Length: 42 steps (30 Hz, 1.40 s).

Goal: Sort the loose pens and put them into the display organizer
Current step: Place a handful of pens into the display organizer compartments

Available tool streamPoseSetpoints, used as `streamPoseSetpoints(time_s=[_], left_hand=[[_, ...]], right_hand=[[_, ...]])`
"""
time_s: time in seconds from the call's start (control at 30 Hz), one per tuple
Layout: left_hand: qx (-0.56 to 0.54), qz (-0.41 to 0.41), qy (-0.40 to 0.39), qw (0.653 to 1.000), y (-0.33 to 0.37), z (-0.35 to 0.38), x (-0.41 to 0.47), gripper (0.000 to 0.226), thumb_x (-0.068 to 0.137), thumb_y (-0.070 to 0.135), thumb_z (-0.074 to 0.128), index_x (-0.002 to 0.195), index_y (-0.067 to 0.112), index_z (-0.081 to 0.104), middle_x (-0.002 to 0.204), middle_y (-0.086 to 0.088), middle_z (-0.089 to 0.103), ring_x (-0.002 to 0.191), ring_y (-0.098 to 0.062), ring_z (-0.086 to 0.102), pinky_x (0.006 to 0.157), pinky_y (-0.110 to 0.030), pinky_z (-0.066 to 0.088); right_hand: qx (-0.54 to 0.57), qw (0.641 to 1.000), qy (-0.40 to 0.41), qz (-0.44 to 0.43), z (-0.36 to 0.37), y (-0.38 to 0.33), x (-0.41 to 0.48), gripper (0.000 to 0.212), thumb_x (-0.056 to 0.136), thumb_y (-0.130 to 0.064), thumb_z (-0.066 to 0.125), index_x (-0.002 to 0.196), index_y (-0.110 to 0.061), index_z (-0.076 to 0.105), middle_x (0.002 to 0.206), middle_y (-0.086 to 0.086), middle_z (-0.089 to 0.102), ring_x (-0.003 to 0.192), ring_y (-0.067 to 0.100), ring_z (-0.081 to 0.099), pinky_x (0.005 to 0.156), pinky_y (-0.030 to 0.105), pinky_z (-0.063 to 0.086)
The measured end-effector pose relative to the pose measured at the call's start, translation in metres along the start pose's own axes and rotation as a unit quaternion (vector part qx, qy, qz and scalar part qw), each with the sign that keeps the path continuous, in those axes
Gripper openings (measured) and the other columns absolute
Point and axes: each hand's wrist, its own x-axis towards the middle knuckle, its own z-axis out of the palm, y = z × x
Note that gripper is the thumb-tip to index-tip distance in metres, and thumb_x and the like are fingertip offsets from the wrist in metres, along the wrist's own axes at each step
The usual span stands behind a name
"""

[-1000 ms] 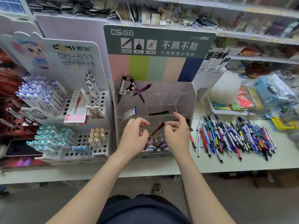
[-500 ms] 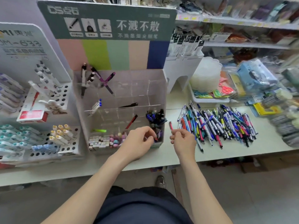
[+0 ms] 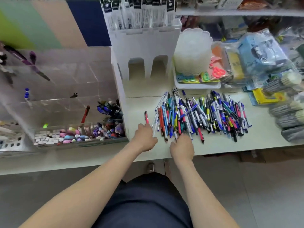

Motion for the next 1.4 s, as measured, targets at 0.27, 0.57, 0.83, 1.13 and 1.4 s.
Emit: streamPoseSetpoints(time_s=[0.27,0.57,0.83,1.13,1.4], left_hand=[[-0.028,-0.078,0.062,0.995,0.005,0.023,0.045,0.065,0.095,0.023,0.073,0.142,-0.003,0.036,0.141,-0.02,0.036,0.122,-0.044,0.053,0.102,-0.044,0.046],[-0.222,-0.086,0.054,0.97,0.016,0.001,0.069,0.066,0.091,0.002,0.056,0.154,0.014,0.042,0.118,-0.013,0.067,0.111,-0.031,0.064,0.096,-0.041,0.055],[-0.241,-0.09,-0.007,0.966,0.013,-0.014,0.071,0.049,0.097,-0.005,0.041,0.132,0.014,0.069,0.105,-0.007,0.07,0.082,-0.02,0.065,0.078,-0.033,0.061],[-0.282,-0.115,-0.006,0.952,0.005,-0.014,0.071,0.038,0.102,0.005,0.045,0.119,0.019,0.076,0.097,-0.005,0.068,0.077,-0.024,0.06,0.058,-0.014,0.054],[-0.373,-0.167,-0.088,0.908,0.016,-0.011,0.056,0.032,0.097,0.006,0.045,0.118,0.018,0.066,0.087,-0.008,0.066,0.079,-0.024,0.054,0.073,-0.032,0.043]], right_hand=[[0.043,0.994,-0.032,-0.097,0.022,0.011,0.017,0.001,0.096,-0.012,0.061,0.095,-0.011,0.061,0.092,0.006,0.061,0.078,0.021,0.056,0.065,0.033,0.042],[0.078,0.989,0.014,-0.127,0.031,-0.016,0.038,0.031,0.105,-0.019,0.053,0.132,-0.012,0.065,0.11,0.007,0.067,0.101,0.025,0.063,0.084,0.039,0.053],[-0.093,0.991,0.081,-0.046,0.048,-0.065,0.02,0.087,0.089,-0.058,0.066,0.148,0.003,0.044,0.128,0.017,0.057,0.112,0.034,0.055,0.092,0.046,0.044],[-0.089,0.994,0.056,-0.032,0.068,-0.081,0.029,0.027,0.096,-0.013,0.062,0.12,-0.002,0.058,0.101,0.012,0.062,0.085,0.027,0.064,0.064,0.034,0.052],[-0.078,0.993,-0.027,-0.088,0.051,-0.071,0.034,0.028,0.107,0.001,0.041,0.129,0.0,0.058,0.121,0.014,0.062,0.109,0.028,0.064,0.085,0.035,0.055]])
